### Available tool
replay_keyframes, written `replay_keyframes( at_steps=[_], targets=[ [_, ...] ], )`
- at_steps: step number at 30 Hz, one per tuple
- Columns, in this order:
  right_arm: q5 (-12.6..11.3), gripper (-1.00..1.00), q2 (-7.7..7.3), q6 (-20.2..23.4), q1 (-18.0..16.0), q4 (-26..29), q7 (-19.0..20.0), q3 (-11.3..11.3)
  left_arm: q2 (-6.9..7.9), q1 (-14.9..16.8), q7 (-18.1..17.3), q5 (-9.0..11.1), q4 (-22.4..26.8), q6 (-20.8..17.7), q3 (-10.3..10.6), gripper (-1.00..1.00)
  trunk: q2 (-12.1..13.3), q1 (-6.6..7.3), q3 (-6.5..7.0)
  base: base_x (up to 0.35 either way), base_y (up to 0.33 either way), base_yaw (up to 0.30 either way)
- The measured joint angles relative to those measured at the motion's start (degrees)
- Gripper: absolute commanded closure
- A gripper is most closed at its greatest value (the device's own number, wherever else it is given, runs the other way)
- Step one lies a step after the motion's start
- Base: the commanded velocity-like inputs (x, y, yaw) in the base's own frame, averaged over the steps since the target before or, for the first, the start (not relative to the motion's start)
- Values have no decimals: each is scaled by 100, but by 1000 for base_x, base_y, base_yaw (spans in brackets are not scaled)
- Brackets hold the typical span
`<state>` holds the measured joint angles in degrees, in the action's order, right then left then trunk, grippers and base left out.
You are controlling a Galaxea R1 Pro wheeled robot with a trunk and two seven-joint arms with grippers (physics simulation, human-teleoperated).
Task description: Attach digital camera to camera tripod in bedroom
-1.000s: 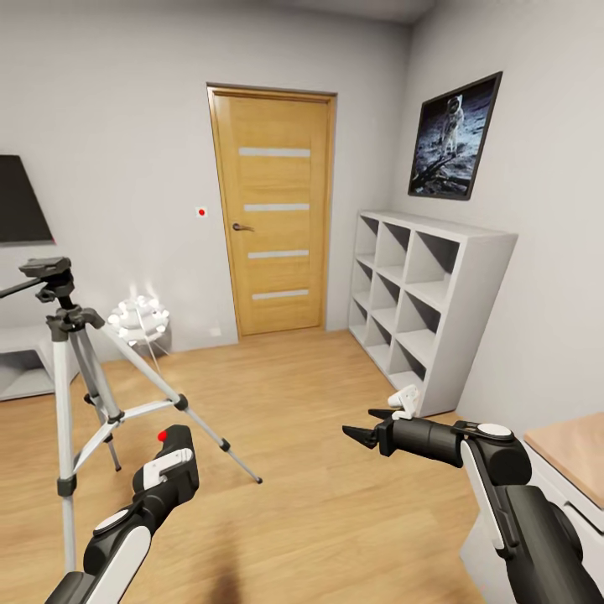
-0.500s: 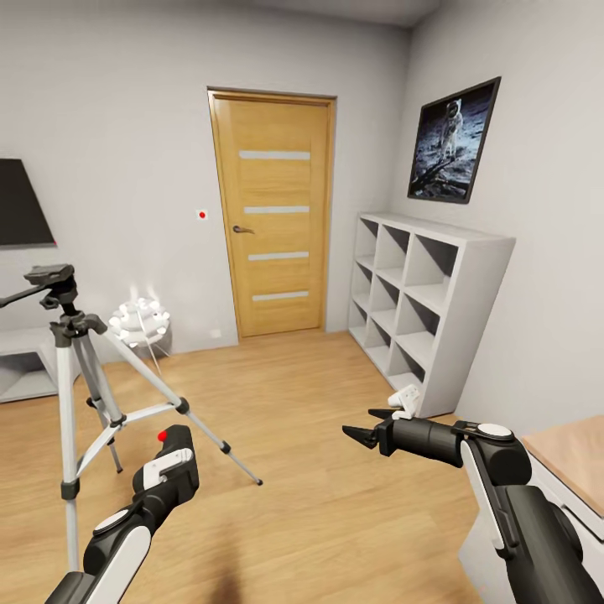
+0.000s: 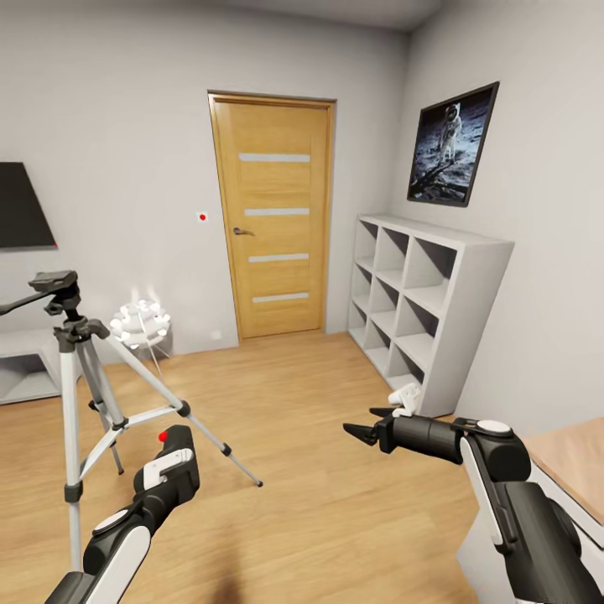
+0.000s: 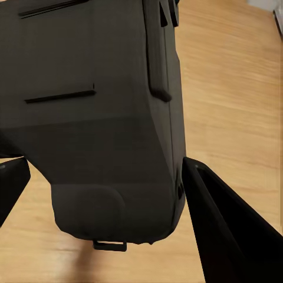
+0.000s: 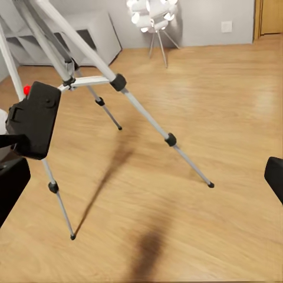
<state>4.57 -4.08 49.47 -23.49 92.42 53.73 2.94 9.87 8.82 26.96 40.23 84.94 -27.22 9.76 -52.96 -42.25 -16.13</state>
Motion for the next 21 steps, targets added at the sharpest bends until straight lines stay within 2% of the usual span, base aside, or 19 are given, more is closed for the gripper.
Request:
replay_keyframes(
  at_steps=[4,6,7,11,12,16,21],
  targets=[
    [46,-100,3,185,-49,-1,-137,-1,3,0,-40,21,-21,-15,-6,100,161,88,72,0,0,0],
    [183,-100,39,324,-88,-7,-573,-2,4,0,-107,41,-79,-33,-7,100,241,132,108,0,0,0],
    [181,-100,40,327,-88,-7,-579,-2,5,0,-109,36,-80,-34,-8,100,281,154,126,0,0,0],
    [362,-100,74,409,-114,-33,-1643,-19,7,0,-347,56,-203,-71,3,100,442,242,198,0,0,0],
    [356,-100,74,412,-114,-33,-1653,-19,7,0,-349,42,-204,-75,2,100,482,264,216,0,0,0],
    [406,-100,90,419,-125,-51,-2672,-41,7,0,-759,56,-345,-142,25,100,643,352,288,0,0,0],
    [394,-100,90,413,-119,-54,-3273,-72,1,0,-1181,52,-493,-188,37,100,844,462,378,0,0,0]
  ],
)
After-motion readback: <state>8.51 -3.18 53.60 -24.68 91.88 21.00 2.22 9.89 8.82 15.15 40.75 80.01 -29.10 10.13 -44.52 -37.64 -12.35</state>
